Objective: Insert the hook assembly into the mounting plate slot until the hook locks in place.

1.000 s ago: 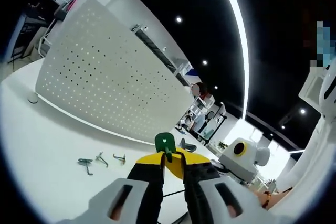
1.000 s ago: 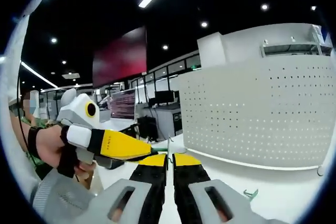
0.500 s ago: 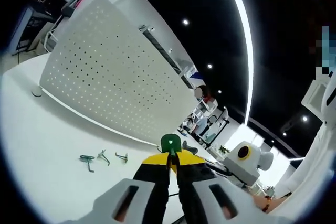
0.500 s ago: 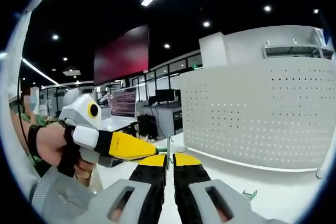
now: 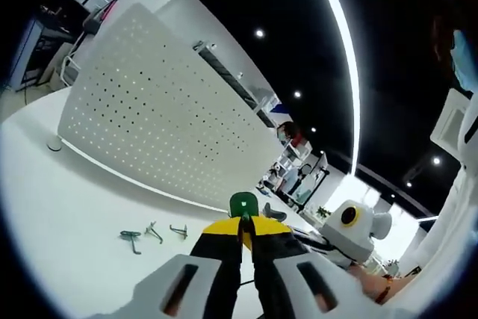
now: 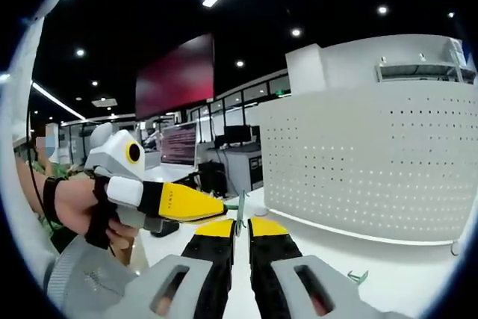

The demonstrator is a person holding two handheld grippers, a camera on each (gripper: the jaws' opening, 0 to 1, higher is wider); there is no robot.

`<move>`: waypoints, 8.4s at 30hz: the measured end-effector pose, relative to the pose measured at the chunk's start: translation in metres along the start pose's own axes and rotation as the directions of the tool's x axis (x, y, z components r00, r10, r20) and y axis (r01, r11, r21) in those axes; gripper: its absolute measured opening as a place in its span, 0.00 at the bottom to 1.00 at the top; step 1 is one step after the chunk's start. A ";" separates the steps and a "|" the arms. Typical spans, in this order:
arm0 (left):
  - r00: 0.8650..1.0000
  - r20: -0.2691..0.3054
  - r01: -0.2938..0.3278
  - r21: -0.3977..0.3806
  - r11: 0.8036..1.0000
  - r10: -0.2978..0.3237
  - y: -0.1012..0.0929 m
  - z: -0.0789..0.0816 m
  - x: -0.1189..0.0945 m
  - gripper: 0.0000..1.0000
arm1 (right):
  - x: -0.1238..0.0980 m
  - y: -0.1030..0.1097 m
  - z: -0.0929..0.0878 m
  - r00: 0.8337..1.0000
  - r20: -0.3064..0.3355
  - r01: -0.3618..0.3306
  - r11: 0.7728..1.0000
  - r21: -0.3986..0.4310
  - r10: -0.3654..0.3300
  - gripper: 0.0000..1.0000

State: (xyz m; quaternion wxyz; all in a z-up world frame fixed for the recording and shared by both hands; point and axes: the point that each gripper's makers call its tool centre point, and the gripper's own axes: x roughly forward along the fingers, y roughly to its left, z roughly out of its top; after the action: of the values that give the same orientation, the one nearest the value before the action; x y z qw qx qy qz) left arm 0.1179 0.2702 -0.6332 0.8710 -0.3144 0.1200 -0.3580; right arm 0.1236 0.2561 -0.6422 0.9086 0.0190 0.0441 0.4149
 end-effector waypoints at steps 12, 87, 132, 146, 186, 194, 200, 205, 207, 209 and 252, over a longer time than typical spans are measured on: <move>0.999 0.026 -0.025 0.080 0.996 0.023 0.000 0.012 0.004 0.03 | -0.011 -0.004 -0.006 0.999 -0.033 0.007 1.000 0.024 -0.006 0.13; 0.903 0.310 -0.424 0.524 0.738 0.298 0.046 0.159 0.085 0.03 | -0.087 -0.042 -0.027 0.986 -0.115 0.123 0.992 0.019 -0.120 0.41; 0.834 0.383 -0.551 0.598 0.582 0.397 0.100 0.212 0.142 0.03 | -0.093 -0.054 -0.033 0.974 -0.126 0.194 0.981 0.023 -0.190 0.39; 0.817 0.400 -0.576 0.601 0.553 0.416 0.114 0.223 0.158 0.03 | -0.098 -0.064 -0.032 0.965 -0.136 0.227 0.974 0.020 -0.222 0.36; 0.819 0.390 -0.569 0.645 0.510 0.421 0.121 0.239 0.178 0.04 | -0.096 -0.070 -0.037 0.955 -0.158 0.260 0.965 0.027 -0.252 0.34; 0.828 0.372 -0.553 0.662 0.505 0.419 0.120 0.237 0.182 0.07 | -0.099 -0.071 -0.036 0.953 -0.154 0.268 0.963 0.031 -0.260 0.34; 0.840 0.360 -0.535 0.673 0.510 0.406 0.117 0.233 0.178 0.12 | -0.097 -0.070 -0.036 0.955 -0.160 0.259 0.966 0.029 -0.251 0.34; 0.851 0.346 -0.518 0.679 0.520 0.396 0.110 0.230 0.171 0.17 | -0.093 -0.067 -0.034 0.958 -0.165 0.240 0.970 0.023 -0.233 0.34; 0.851 0.350 -0.518 0.681 0.518 0.390 0.106 0.229 0.165 0.18 | -0.092 -0.066 -0.033 0.960 -0.165 0.232 0.973 0.013 -0.227 0.34; 0.857 0.347 -0.509 0.685 0.521 0.381 0.102 0.227 0.160 0.20 | -0.091 -0.064 -0.033 0.962 -0.168 0.221 0.975 0.017 -0.215 0.34; 0.921 0.201 -0.373 0.696 0.613 0.333 0.072 0.148 0.052 0.31 | -0.062 -0.004 -0.039 0.980 -0.170 0.109 0.993 0.032 -0.102 0.34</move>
State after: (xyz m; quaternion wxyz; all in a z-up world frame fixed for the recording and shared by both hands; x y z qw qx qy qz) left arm 0.2587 0.3419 -0.5639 0.9791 0.0748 0.0065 -0.1892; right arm 0.0824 0.2065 -0.6773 0.9219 0.0005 0.1299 0.3651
